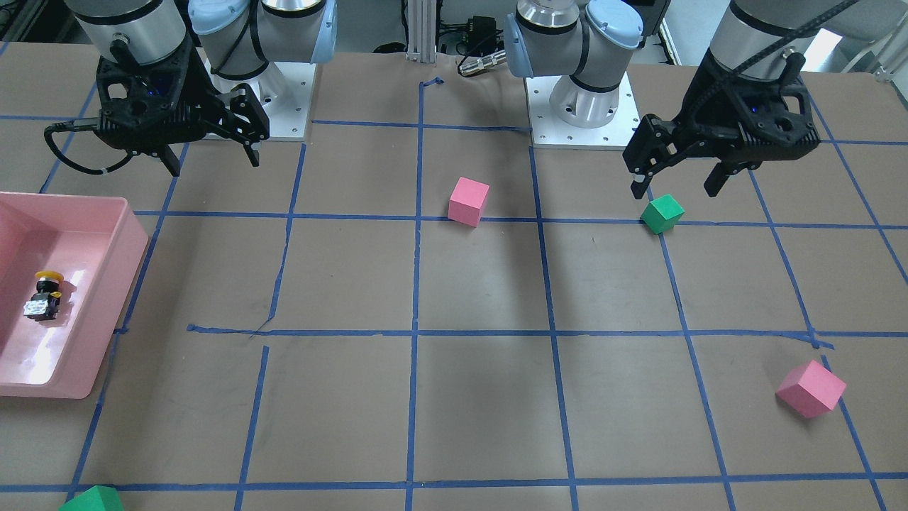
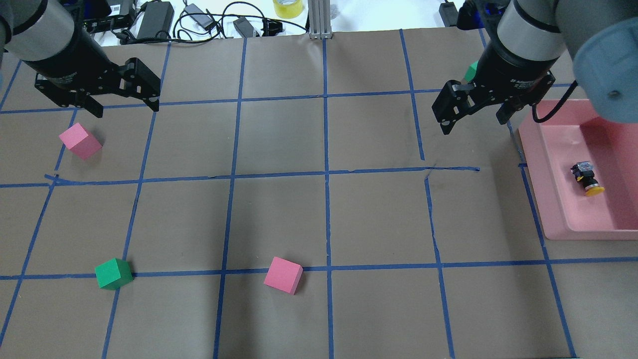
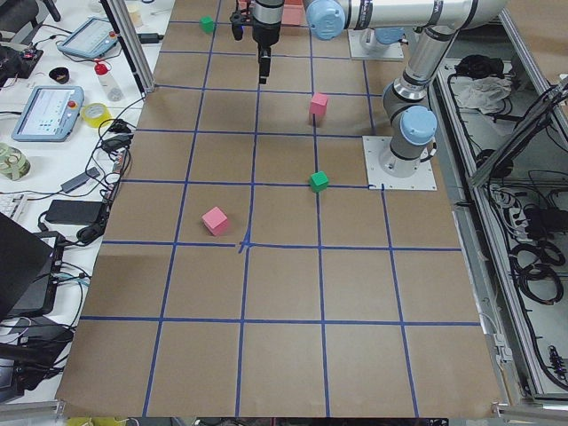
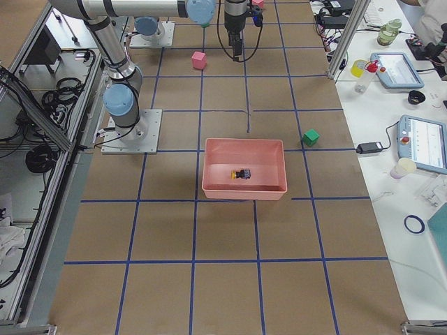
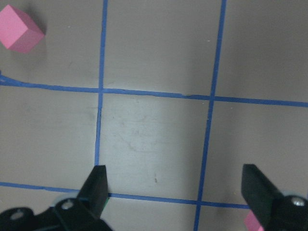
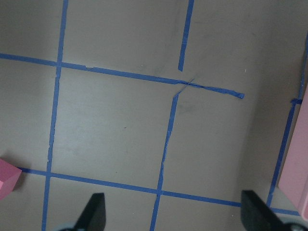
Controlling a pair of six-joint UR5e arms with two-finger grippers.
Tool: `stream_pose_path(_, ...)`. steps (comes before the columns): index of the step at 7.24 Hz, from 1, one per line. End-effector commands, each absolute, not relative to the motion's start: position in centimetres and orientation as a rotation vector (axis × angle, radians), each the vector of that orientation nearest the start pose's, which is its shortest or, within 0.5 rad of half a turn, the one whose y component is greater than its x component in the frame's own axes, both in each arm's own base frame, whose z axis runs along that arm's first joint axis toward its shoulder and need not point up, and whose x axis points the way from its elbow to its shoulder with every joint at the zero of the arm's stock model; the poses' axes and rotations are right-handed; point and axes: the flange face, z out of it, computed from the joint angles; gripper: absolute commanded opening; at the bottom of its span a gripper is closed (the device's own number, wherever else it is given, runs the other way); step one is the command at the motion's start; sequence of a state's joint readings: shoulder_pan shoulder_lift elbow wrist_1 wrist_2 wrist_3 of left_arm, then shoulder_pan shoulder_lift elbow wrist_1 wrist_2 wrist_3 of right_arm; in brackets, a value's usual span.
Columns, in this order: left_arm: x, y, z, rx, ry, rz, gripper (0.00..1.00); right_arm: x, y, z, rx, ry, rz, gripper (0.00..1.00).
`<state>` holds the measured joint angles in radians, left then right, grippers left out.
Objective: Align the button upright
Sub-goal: 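Reach the right gripper down into the pink bin toward the black button switch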
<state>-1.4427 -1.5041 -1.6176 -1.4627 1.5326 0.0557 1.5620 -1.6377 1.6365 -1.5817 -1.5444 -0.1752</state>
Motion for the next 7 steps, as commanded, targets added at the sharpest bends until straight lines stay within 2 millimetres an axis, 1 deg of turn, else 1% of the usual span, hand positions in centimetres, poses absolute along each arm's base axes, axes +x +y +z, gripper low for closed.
stream_pose_path(1,-7.9,-48.6,50.6,-0.104,3.179,-0.201,1.0,13.0,-46.5,48.5,-0.258,3.111,-0.008,1.0)
stream_pose_path(2,-7.8,-48.6,50.7,-0.104,3.176,-0.212,1.0,12.7,-46.6,48.1,-0.251,3.112,0.011,1.0)
stream_pose_path(3,-7.8,-48.6,50.5,-0.104,3.177,-0.2,1.0,12.0,-47.2,47.9,-0.298,3.108,-0.011,1.0)
stream_pose_path(4,-7.8,-48.7,50.3,-0.105,3.176,-0.197,1.0,9.5,-48.5,47.4,-0.347,3.087,-0.018,1.0)
stream_pose_path(5,-7.8,-48.8,50.1,-0.102,3.177,-0.19,1.0,3.7,-50.0,46.2,-0.27,3.102,0.004,1.0)
stream_pose_path(6,-7.8,-48.8,50.0,-0.102,3.177,-0.188,1.0,-3.3,-50.8,44.6,-0.141,3.106,0.023,1.0)
stream_pose_path(7,-7.7,-48.9,50.0,-0.105,3.177,-0.188,1.0,-11.5,-51.7,40.0,-0.088,3.096,0.03,1.0)
